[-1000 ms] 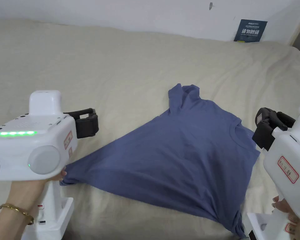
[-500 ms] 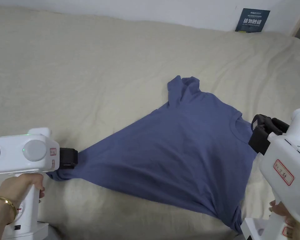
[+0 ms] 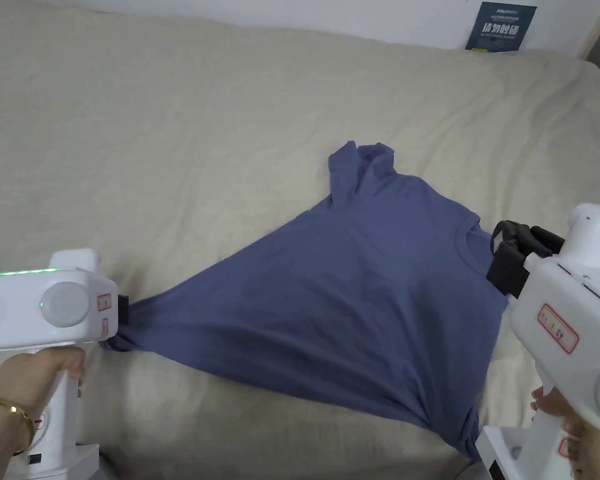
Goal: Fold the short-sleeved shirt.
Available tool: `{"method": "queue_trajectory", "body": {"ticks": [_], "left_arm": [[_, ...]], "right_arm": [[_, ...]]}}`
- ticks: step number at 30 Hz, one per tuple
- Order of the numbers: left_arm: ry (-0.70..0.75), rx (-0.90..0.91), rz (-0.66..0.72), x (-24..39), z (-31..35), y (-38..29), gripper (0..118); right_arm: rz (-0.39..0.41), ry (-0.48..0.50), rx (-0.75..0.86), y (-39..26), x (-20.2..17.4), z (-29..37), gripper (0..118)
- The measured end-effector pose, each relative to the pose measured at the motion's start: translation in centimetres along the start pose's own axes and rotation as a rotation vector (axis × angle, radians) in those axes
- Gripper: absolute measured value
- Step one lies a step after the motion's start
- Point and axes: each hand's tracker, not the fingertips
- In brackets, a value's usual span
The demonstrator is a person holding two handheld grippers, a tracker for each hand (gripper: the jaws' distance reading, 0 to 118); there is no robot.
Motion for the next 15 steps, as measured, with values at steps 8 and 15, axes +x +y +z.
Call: {"method": "queue_trajectory", "body": {"ticks": [8,15], "left_arm": [[-0.068,0.198,0.039,0.8,5.4,0.0,0],[-0.101,0.240,0.105,1.1,6.9,-0.2,0]], "right_arm": [[0.017,0.025,-0.145,6.6,1.5,-6.3,4],[0.080,0.085,-0.364,12.4,1.2,-17.2,118]]}}
